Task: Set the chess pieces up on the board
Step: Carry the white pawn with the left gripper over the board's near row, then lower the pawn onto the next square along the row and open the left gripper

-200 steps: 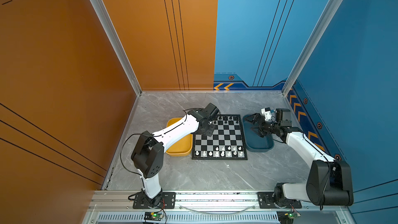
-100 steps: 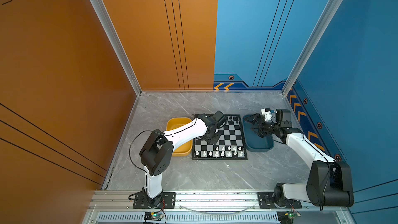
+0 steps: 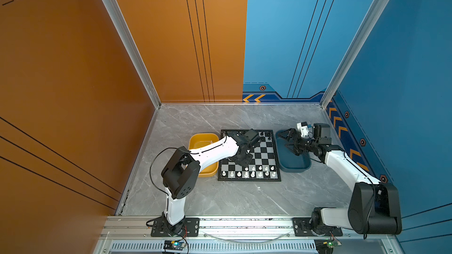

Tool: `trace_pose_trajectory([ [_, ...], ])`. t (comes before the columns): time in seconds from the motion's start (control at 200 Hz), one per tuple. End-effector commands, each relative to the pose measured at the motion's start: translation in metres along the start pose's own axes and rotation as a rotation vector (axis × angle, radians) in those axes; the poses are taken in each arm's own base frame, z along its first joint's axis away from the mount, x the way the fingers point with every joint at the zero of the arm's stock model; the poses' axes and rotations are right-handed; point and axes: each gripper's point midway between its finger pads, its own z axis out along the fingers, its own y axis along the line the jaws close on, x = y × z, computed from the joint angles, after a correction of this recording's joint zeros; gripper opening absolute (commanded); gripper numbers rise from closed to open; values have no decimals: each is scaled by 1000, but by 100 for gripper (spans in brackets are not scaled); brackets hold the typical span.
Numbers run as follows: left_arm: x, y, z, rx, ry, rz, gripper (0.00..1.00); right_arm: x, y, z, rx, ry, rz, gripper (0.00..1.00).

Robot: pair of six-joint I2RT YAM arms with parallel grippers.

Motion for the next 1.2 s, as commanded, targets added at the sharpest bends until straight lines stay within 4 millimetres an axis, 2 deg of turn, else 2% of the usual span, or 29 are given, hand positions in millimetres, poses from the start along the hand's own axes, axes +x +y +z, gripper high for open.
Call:
trace_pose_trajectory([
  [0.0,18,-2,7,1,64,-6,0,1,5,-2,-29,-1,2,100],
  [0.375,29,0,9,-9,82,-23,0,3,3,3,-27,7,8,100],
  [1.196,35,0,19,-31,109,-26,0,5,2,6,-25,13,7,100],
])
